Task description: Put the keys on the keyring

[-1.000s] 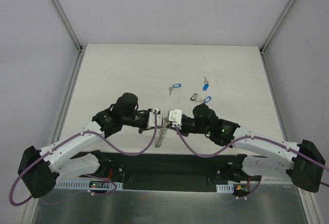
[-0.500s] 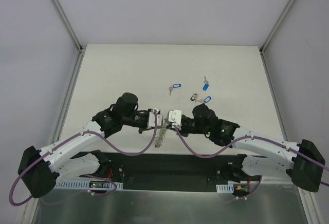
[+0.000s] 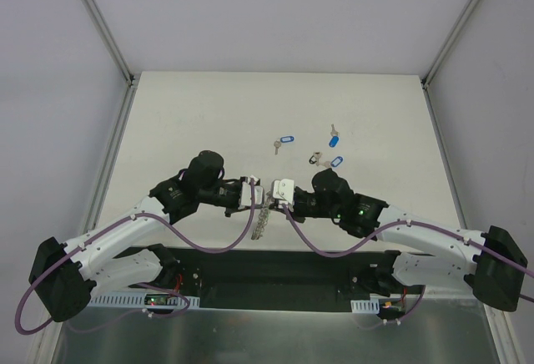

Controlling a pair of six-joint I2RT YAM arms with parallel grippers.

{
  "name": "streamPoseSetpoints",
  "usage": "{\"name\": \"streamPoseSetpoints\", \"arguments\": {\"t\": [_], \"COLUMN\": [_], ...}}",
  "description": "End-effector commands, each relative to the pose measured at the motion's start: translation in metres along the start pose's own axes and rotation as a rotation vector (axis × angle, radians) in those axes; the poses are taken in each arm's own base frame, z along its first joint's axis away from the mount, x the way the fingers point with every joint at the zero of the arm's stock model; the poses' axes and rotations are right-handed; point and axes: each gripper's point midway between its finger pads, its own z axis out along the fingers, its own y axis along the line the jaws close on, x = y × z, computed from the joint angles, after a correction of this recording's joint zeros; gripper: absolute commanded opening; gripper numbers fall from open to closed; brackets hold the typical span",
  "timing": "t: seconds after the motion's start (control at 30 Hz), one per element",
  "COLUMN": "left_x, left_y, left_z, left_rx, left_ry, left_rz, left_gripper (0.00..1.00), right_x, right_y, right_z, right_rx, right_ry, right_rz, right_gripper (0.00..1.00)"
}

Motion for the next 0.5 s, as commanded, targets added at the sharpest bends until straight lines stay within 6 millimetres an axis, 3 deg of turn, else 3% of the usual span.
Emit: {"name": "streamPoseSetpoints", "arguments": {"t": [0.0, 0.47], "left_x": [-0.0189, -0.0216], "left_y": [0.0002, -0.002], "left_z": [0.0005, 0.0002], "left_rx": [0.022, 0.035], "left_ry": [-0.051, -0.064], "left_rz": [0.043, 0.046], "left_gripper": [0.0, 0.0], "right_x": [-0.0271, -0.0285], "right_y": [-0.0049, -0.0051], "right_z": [0.0019, 0.0065], "right_rx": [-0.004, -0.007], "right_ry": [-0.074, -0.082], "right_rz": [-0.038, -0.037], "right_gripper": [0.01, 0.01]}}
